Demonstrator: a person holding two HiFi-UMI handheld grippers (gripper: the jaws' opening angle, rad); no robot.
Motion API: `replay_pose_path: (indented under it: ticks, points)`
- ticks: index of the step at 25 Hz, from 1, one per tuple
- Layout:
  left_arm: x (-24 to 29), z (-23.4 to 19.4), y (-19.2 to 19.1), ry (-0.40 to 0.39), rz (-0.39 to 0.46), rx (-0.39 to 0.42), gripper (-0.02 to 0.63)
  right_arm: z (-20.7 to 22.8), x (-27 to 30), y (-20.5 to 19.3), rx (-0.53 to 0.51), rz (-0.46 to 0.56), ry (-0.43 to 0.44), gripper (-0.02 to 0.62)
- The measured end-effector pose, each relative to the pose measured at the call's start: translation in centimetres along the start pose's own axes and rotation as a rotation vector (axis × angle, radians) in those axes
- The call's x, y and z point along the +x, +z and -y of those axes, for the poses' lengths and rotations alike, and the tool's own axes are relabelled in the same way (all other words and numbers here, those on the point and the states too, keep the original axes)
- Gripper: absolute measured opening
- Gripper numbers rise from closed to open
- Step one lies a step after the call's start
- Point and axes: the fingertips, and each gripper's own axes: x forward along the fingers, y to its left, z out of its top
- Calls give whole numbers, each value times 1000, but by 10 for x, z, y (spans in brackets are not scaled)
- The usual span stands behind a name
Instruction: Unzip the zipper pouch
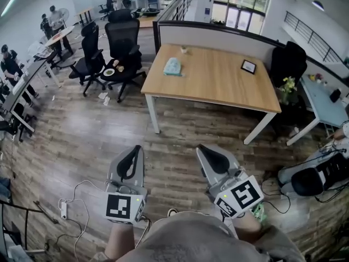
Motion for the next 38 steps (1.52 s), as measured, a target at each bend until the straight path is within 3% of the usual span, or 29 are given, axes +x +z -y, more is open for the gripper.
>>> replay_pose_path:
  ticks: [9, 13, 14, 19, 27, 38]
  points:
    - [-8, -36, -16, 19, -6, -9, 14, -15, 22, -11, 28, 11, -44, 14]
    - [1, -49, -24, 40, -10, -7, 173, 1, 30, -12, 42, 48, -122, 188]
    - [6, -52, -27, 39, -14, -6, 204, 7, 32, -15, 40, 47, -137, 206]
    - [35, -64, -41, 33, -40, -4, 207, 30, 57, -33, 30, -8, -114, 206]
    - [122, -91, -51, 38, -58, -34, 207, 106, 120, -51, 63, -53, -101, 204]
    - [271, -112, -66, 50, -112, 6, 200, 240, 210, -56, 86, -57, -80, 204]
